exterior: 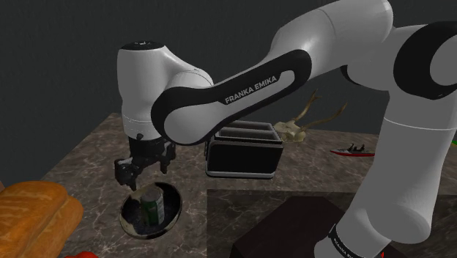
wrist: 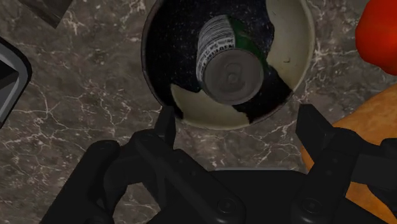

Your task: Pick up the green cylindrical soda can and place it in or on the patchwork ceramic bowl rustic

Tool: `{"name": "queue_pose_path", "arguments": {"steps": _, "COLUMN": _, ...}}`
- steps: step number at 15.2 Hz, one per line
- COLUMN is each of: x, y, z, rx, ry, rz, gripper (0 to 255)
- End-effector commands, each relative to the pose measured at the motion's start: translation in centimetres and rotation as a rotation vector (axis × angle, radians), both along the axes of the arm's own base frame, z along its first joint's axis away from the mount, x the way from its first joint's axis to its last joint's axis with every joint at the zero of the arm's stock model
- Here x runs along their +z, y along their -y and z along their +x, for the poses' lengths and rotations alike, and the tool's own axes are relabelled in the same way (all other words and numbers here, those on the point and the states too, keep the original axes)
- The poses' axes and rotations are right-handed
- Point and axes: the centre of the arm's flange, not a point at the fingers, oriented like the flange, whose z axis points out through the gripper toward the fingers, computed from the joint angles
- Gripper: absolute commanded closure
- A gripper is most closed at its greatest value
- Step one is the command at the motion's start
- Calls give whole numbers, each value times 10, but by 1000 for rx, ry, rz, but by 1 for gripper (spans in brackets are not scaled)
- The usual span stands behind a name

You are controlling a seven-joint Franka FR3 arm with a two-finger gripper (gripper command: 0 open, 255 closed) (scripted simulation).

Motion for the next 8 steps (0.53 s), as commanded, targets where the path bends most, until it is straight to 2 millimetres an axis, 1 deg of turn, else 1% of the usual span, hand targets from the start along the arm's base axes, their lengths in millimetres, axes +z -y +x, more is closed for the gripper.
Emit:
{"name": "queue_pose_path", "arguments": {"steps": 1, "x": 0, "y": 0, "z": 0, "rx": 0, "ry": 0, "rz": 0, "gripper": 0}}
{"name": "queue_pose_path", "arguments": {"steps": 4, "x": 0, "y": 0, "z": 0, "rx": 0, "ry": 0, "rz": 0, "gripper": 0}}
{"name": "queue_pose_path", "arguments": {"steps": 7, "x": 39, "y": 0, "z": -4, "rx": 0, "ry": 0, "rz": 0, "gripper": 0}}
{"name": "queue_pose_path", "arguments": {"steps": 8, "x": 50, "y": 0, "z": -5, "rx": 0, "ry": 0, "rz": 0, "gripper": 0}}
